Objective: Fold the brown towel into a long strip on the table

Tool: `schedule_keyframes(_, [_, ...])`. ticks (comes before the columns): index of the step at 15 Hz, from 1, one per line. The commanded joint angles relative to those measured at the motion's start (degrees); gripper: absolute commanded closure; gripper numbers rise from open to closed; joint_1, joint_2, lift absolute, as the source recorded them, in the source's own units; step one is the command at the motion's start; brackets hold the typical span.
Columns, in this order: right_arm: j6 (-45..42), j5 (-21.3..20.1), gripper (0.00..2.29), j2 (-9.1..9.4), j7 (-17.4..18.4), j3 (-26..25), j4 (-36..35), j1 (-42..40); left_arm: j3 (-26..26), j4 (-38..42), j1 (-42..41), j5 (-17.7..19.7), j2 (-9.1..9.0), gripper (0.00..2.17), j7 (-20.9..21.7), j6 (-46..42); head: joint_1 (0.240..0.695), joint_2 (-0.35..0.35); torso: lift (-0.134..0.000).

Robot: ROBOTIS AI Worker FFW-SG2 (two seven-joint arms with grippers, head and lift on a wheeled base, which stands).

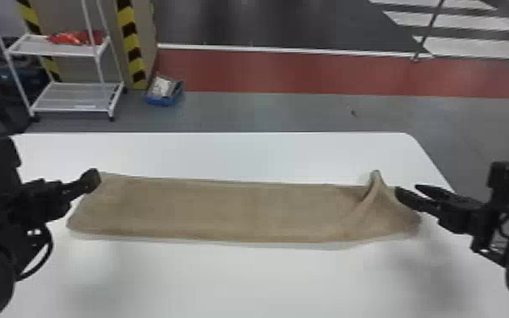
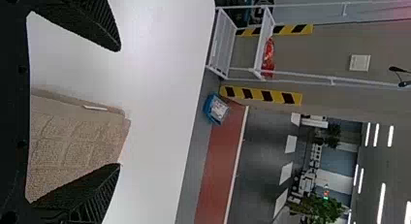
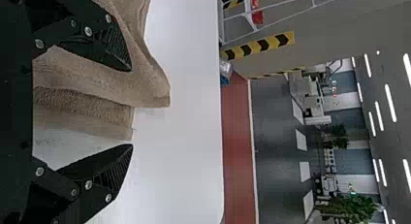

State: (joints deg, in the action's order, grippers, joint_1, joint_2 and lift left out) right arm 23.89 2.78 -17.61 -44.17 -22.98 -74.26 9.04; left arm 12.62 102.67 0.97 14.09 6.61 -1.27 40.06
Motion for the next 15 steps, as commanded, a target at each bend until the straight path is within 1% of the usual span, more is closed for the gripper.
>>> schedule_keyframes(1, [5.78,-1.64,0.50,0.21,0.57,3.12,1.49,2.82,-0.41,-0.28,-0.27,-0.03,0.07,0.02,0.04,-0.90,0.695,-0.076,-0.115])
schedule_keyframes(3, [9.83,-2.08,0.51,0.30,0.84,3.12,3.60,4.58,-0.58,-0.37,-0.36,-0.21,0.34,0.02,0.40,-1.07,0.695,-0.062,-0.115])
schedule_keyframes(4, [10.53,-2.08,0.51,0.38,1.19,3.20,3.77,4.58,-0.67,-0.45,-0.44,-0.21,0.51,0.02,0.40,-1.07,0.695,-0.058,-0.115])
schedule_keyframes(6, [11.23,-1.72,0.59,0.65,1.45,2.85,3.69,4.58,-0.85,-0.37,-0.71,-0.30,0.60,0.02,0.40,-0.90,0.695,-0.056,-0.115])
schedule_keyframes(12, [12.29,-1.20,0.59,0.74,1.63,1.97,2.72,3.53,-1.90,0.34,-1.41,-0.30,0.78,0.02,0.13,-0.90,0.695,-0.063,-0.115])
schedule_keyframes(13, [12.99,-1.20,0.57,1.00,2.15,1.97,0.35,2.91,-1.90,0.51,-1.59,-0.38,0.78,0.02,0.13,-0.90,0.695,-0.064,-0.115])
schedule_keyframes(14, [12.99,-1.28,0.43,1.97,2.59,1.71,-2.38,1.68,-1.99,0.60,-1.68,-0.38,0.78,0.02,0.13,-0.90,0.695,-0.066,-0.115])
schedule_keyframes(15, [12.99,-1.46,0.40,2.23,3.21,1.71,-4.49,0.63,-1.99,0.69,-1.76,-0.38,0.78,0.02,0.13,-0.90,0.695,-0.067,-0.115])
